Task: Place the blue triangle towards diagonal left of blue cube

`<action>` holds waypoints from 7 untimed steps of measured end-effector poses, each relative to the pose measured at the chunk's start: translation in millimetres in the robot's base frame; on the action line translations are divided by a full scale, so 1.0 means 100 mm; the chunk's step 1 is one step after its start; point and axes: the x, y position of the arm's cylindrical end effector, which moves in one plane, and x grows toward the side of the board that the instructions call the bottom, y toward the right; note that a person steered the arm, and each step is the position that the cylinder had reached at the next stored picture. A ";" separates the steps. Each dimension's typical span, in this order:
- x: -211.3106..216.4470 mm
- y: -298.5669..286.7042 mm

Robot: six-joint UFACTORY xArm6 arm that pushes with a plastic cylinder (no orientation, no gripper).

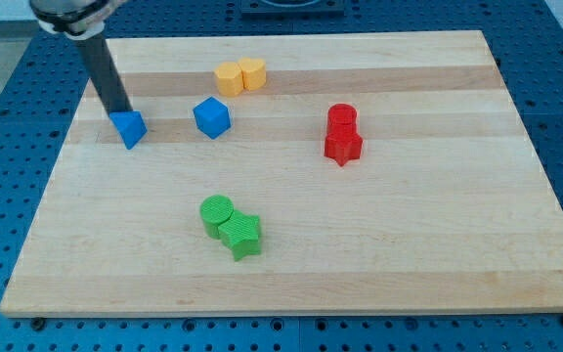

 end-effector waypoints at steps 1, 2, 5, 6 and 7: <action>0.03 -0.38; 0.33 -0.49; 0.52 0.58; 0.52 0.70; 0.52 0.33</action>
